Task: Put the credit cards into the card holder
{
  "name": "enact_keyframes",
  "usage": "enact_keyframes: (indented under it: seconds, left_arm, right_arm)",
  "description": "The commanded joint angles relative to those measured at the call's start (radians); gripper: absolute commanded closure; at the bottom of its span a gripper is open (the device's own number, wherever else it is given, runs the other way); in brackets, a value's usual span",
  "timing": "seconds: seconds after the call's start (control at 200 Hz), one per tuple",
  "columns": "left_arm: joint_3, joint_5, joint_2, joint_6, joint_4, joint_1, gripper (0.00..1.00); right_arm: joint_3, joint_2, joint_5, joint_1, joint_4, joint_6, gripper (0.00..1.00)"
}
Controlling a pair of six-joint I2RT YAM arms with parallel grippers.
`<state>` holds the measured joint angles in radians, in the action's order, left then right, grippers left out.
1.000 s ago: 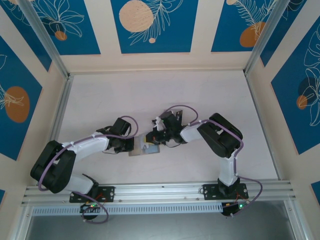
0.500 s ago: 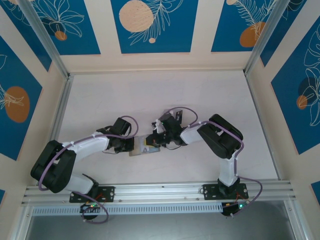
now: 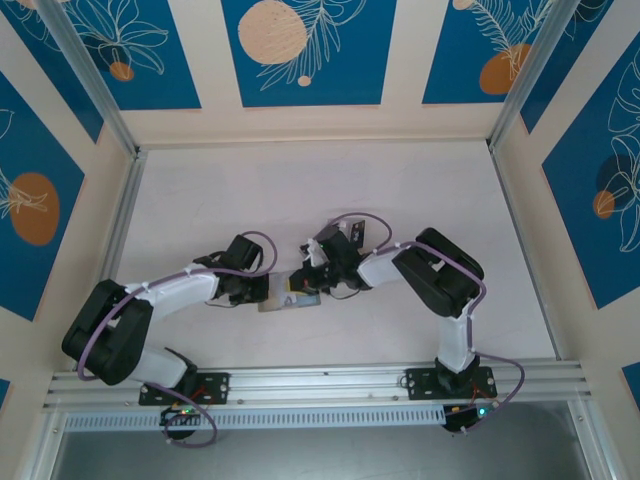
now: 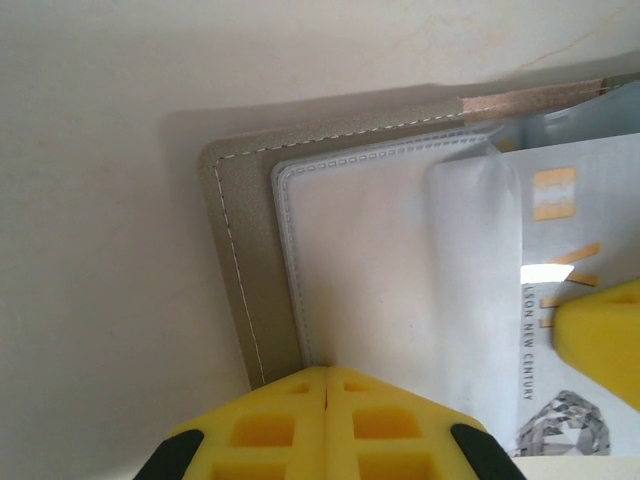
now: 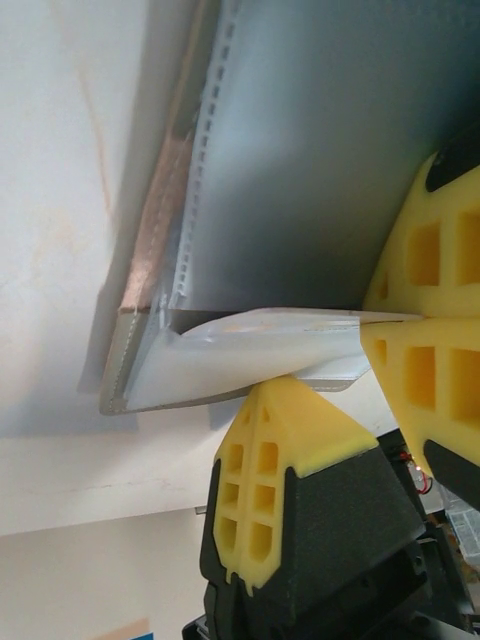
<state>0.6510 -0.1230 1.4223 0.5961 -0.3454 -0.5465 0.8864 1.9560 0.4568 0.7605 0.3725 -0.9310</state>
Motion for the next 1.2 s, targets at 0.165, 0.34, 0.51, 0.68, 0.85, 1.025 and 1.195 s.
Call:
enact_keyframes:
  seconds: [0.165,0.34,0.51,0.68,0.85,1.025,1.195]
  left_arm:
    - [-0.027,0.034,0.043,0.012,-0.034,-0.009,0.95]
    - [-0.030,0.040,0.038,0.016,-0.034,-0.009,0.95]
    - [-0.041,0.038,0.042,0.020,-0.022,-0.009,0.95]
    - [-0.050,0.036,0.038,0.025,-0.015,-0.009,0.96]
    - [-0.054,0.034,0.035,0.026,-0.013,-0.009,0.96]
    - [-0.056,0.033,0.033,0.025,-0.012,-0.008,0.96]
    - [-0.059,0.034,0.029,0.026,-0.012,-0.009,0.96]
  right_arm:
    - [0.060,0.064,-0.035,0.057,-0.148,0.042,0.98]
    - [0.065,0.030,-0.051,0.069,-0.238,0.098,0.86]
    - [0.111,-0.057,-0.105,0.066,-0.468,0.207,0.67]
    - [0.171,-0.098,-0.146,0.056,-0.642,0.270,0.62]
    - [0.205,-0.112,-0.214,0.054,-0.724,0.293,0.64]
    - [0.236,-0.111,-0.242,0.057,-0.739,0.300,0.94]
    - [0.275,-0.093,-0.268,0.059,-0.763,0.317,1.00]
